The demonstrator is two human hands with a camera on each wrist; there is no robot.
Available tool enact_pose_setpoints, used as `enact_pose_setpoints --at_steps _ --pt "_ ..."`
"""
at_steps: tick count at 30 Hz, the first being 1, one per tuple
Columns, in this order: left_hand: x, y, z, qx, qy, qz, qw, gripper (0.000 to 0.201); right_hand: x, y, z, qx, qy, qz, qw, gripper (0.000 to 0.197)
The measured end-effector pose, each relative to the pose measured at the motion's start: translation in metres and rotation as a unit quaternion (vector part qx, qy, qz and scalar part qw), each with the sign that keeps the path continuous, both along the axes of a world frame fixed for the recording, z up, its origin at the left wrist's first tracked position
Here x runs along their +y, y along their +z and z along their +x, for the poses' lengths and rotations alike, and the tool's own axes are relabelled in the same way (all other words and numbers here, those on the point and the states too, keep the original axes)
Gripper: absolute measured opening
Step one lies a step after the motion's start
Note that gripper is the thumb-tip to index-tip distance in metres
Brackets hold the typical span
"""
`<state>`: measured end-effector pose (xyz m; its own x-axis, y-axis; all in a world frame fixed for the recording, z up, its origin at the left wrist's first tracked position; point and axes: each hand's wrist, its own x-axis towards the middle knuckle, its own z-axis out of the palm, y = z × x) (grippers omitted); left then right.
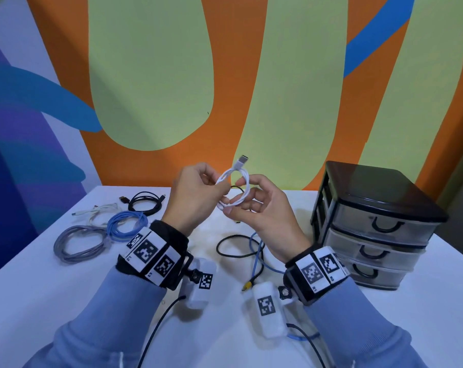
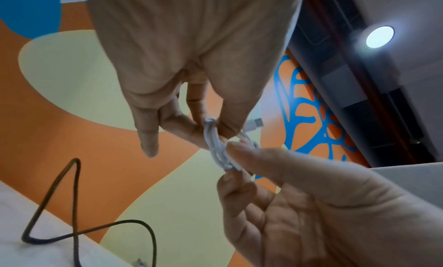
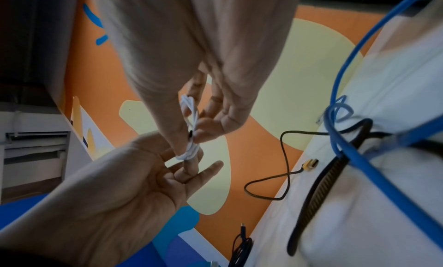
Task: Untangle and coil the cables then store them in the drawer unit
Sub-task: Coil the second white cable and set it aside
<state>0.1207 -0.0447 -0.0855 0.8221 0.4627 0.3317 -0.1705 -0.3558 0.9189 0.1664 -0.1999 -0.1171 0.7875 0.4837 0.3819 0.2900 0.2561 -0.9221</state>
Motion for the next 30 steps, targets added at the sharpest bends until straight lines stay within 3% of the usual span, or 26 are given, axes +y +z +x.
enact_pose_setpoints --at_steps 5,10,20,23,26,30 --pt "0.005 -0.001 0.001 0.026 -0.018 -0.065 0.997 0.009 0.001 -0.003 0.004 0.005 0.004 0.005 1.0 0.06" --pt "0.007 0.003 -0.002 0.039 -0.048 -0.117 0.991 0.014 -0.001 -0.004 0.005 0.016 0.024 0.009 1.0 0.036" --pt "0.009 0.003 -0.001 0.077 -0.088 -0.138 0.984 0.014 -0.005 0.0 0.009 0.007 -0.022 0.032 0.999 0.025" --pt "0.011 0.0 0.002 0.042 -0.106 -0.177 0.978 0.026 -0.008 0.002 0.011 0.038 -0.024 0.051 0.998 0.021" --pt "0.01 0.001 0.004 -0.01 -0.067 -0.22 0.973 0.011 -0.008 0.006 0.008 0.092 0.008 0.095 0.991 0.004" --pt "0.008 -0.002 0.004 -0.066 -0.037 -0.202 0.976 0.016 -0.006 0.011 0.004 0.143 0.027 0.132 0.981 0.024"
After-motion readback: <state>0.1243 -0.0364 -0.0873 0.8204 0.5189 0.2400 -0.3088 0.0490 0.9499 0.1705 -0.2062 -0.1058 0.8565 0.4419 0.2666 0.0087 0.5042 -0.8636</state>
